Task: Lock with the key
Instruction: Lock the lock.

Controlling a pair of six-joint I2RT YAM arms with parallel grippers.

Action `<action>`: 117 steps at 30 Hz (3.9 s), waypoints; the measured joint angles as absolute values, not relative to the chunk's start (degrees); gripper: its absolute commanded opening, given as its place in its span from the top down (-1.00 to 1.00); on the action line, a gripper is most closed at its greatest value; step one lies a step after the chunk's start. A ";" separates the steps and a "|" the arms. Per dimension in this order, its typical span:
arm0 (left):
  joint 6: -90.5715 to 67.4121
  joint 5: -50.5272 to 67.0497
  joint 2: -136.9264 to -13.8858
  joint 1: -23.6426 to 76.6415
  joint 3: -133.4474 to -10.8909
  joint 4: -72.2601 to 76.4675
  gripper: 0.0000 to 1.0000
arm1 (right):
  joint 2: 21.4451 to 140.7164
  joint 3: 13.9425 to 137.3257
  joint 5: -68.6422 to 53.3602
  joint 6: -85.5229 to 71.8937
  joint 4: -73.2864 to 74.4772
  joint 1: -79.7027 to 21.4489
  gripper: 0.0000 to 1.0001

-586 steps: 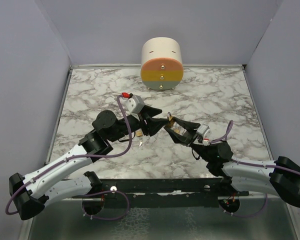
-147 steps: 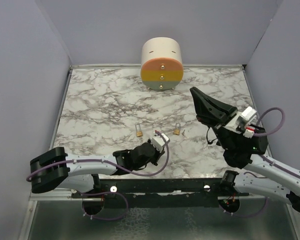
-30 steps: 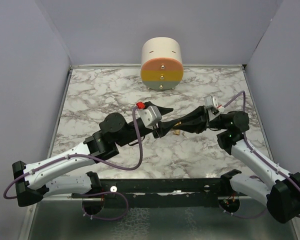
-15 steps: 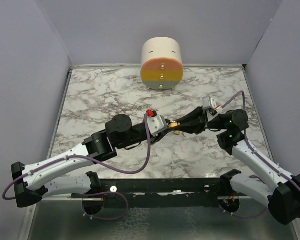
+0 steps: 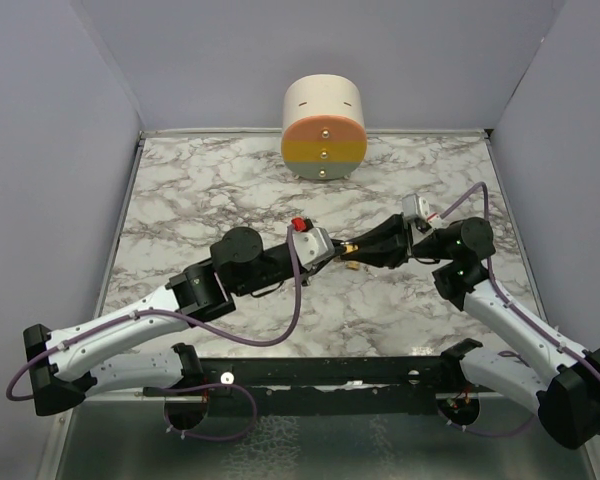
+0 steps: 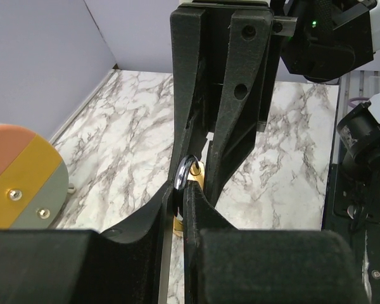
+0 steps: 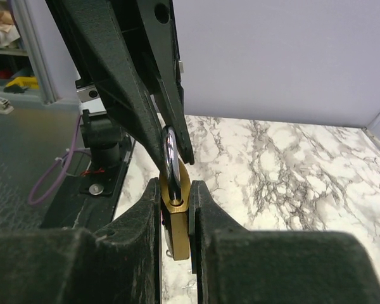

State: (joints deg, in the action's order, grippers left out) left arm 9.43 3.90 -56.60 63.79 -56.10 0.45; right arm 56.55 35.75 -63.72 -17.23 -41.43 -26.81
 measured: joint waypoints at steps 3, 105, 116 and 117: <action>9.41 4.43 -57.19 63.40 -56.12 0.67 1.00 | 56.55 35.77 -63.26 -16.69 -40.49 -26.79 0.97; -18.94 28.86 -57.08 35.35 -44.16 32.62 1.00 | 74.52 36.10 -53.67 -30.79 -64.45 -27.81 0.97; -19.31 22.81 -53.67 35.46 -38.87 43.68 1.00 | 73.01 32.95 -51.33 -25.98 -59.00 -29.02 0.97; -19.29 22.15 -53.19 35.31 -38.87 45.15 1.00 | 73.01 32.45 -51.27 -25.47 -57.80 -29.15 0.97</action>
State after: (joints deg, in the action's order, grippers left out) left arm -19.29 22.15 -53.19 35.31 -38.87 45.15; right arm 73.01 32.45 -51.27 -25.47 -57.80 -29.15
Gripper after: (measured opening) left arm 0.105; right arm 0.019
